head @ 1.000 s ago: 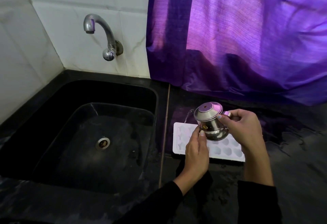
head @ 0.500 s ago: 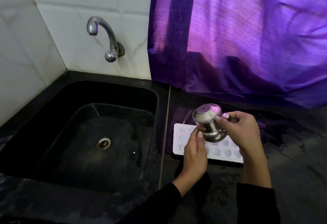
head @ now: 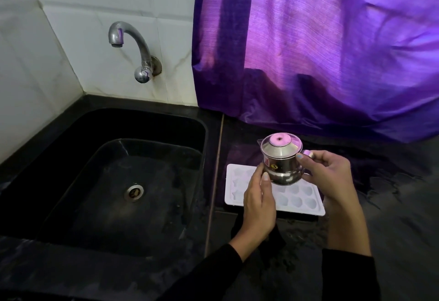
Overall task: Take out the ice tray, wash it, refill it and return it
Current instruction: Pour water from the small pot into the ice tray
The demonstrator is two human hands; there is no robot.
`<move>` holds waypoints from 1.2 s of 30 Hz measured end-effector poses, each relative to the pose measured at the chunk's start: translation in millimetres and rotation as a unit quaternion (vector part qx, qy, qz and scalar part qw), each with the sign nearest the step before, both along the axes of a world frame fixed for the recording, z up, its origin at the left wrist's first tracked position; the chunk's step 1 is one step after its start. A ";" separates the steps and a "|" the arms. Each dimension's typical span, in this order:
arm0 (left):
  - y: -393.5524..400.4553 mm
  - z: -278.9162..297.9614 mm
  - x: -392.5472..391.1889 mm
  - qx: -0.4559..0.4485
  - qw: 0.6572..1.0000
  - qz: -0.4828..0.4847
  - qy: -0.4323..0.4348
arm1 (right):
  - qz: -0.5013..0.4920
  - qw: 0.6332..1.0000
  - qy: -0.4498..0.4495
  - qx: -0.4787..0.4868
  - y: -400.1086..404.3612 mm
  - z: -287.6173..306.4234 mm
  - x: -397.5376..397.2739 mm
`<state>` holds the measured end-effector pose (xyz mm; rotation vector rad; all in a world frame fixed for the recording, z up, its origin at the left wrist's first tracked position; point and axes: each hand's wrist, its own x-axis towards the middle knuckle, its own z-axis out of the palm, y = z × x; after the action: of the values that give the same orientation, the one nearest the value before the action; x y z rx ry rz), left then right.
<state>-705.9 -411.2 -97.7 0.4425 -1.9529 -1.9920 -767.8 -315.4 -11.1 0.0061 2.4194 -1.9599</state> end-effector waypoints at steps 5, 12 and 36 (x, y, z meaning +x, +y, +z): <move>15.1 1.3 -2.7 0.000 1.000 -0.009 0.019 | -0.020 1.000 -0.003 -0.023 19.7 0.8 2.1; 46.0 -0.1 -8.1 -0.002 0.999 -0.038 0.030 | -0.038 0.999 0.000 -0.011 53.1 1.3 -0.3; 131.5 -23.1 -26.2 -0.001 0.995 -0.099 -0.020 | -0.058 0.976 -0.013 0.210 137.3 -20.6 -22.0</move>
<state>-732.1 -279.7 -120.8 0.3001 -2.0963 -2.1151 -789.8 -178.0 -31.7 0.1857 2.8197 -1.4321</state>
